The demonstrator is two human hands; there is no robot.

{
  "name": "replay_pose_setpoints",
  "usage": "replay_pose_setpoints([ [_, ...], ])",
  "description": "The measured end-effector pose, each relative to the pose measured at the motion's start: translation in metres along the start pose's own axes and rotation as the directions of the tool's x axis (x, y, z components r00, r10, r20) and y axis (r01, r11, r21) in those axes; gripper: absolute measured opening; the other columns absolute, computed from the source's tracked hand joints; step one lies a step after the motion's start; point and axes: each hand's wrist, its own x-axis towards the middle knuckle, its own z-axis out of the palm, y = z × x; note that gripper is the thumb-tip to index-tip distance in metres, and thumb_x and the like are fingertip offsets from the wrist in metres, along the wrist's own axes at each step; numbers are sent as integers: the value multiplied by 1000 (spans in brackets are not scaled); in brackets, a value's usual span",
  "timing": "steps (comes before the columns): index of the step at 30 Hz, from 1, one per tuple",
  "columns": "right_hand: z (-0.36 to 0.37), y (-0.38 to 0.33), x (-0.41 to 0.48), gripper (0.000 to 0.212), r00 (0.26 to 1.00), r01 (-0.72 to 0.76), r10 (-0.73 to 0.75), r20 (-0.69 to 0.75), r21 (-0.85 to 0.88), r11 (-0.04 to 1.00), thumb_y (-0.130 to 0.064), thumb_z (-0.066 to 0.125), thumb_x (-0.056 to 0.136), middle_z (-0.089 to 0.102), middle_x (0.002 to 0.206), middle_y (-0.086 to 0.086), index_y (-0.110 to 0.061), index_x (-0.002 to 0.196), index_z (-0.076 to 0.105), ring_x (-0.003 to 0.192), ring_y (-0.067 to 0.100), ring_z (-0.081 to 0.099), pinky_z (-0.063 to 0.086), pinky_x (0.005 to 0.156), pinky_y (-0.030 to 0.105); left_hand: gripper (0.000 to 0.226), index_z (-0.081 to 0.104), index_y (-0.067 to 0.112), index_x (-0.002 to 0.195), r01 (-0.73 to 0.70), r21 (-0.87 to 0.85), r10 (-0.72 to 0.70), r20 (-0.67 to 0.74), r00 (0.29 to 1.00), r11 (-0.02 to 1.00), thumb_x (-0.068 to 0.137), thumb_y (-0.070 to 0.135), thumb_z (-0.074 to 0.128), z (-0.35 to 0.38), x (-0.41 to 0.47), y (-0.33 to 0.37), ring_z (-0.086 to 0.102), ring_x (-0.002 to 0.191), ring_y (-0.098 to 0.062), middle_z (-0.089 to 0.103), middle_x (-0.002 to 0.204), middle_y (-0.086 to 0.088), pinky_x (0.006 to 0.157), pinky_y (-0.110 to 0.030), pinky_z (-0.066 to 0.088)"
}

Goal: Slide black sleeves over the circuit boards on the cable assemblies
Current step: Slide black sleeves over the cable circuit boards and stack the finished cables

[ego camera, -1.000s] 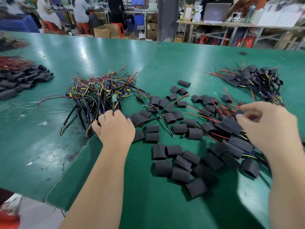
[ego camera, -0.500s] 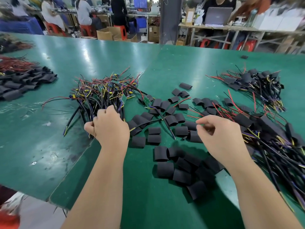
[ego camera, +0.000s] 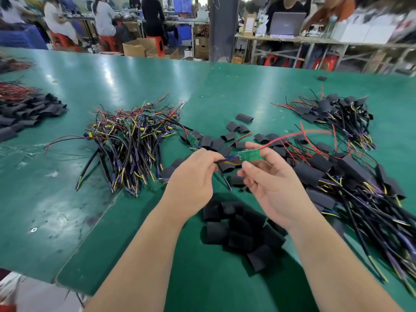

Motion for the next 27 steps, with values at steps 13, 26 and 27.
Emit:
replay_pose_setpoints([
  [13,-3,-1,3,42,972,-28,-29,-231,-238,971,-49,76,56,62,53,9,-19,55,47,39,18,58,42,39,20,26,71,14,112,-69,70,63,85,994,995,91,23,60,-1,-1,13,68,93,-19,74,100,0,80,-33,53],
  [26,-20,-7,-1,9,996,66,-84,38,-929,365,-32,77,77,66,67,-14,-25,75,71,61,-7,57,40,63,10,20,68,2,91,167,248,-150,-87,985,954,96,14,52,-3,5,4,62,74,-34,69,79,-12,68,-46,49],
  [27,-15,-7,-3,11,989,151,-40,146,-944,293,-34,79,75,64,72,-18,-28,81,73,68,-12,55,35,63,5,22,68,3,94,222,235,-201,-112,973,946,97,16,50,-5,5,-2,63,78,-33,70,82,-11,72,-45,48],
])
